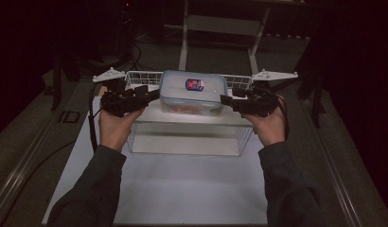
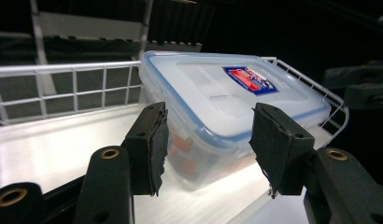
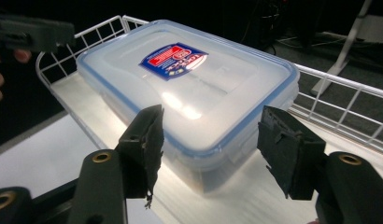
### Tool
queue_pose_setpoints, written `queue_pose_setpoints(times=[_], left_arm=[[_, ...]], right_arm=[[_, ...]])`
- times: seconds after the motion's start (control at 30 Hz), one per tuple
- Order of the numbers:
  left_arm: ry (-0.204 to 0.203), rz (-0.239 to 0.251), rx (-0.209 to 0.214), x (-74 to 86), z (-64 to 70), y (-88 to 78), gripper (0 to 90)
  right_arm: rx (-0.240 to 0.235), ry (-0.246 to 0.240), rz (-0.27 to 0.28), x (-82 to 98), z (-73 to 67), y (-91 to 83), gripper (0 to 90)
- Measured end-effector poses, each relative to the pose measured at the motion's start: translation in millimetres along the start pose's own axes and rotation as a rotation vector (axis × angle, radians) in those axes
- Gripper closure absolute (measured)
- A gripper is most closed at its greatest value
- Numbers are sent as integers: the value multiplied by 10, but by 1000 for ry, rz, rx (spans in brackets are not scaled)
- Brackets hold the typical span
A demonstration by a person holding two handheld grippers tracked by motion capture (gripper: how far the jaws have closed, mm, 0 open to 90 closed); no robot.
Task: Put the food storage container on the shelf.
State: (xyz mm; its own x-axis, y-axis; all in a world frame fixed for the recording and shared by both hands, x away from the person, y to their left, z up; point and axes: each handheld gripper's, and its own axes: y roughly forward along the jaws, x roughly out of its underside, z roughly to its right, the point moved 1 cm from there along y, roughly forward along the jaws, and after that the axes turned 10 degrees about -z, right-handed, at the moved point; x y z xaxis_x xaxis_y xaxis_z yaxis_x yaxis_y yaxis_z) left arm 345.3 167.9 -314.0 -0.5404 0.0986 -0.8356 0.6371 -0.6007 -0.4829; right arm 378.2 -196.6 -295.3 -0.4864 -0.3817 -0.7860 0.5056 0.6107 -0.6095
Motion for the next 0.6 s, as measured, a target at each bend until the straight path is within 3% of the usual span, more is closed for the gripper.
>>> queue_pose_setpoints(times=[0.2, 0.33, 0.47, 0.6], left_arm=[[133, -43, -61, 90, 81, -191, 421], [215, -62, -66, 209, 129, -324, 415], [242, -46, -92, 412, 114, -445, 402], [256, -18, -123, 703, 56, -542, 398]], right_arm=[[9, -68, -15, 100, -94, -173, 391], [21, -129, -39, 230, -176, -270, 380], [70, -190, -59, 469, -253, -361, 368], [117, -231, -49, 822, -266, -437, 347]])
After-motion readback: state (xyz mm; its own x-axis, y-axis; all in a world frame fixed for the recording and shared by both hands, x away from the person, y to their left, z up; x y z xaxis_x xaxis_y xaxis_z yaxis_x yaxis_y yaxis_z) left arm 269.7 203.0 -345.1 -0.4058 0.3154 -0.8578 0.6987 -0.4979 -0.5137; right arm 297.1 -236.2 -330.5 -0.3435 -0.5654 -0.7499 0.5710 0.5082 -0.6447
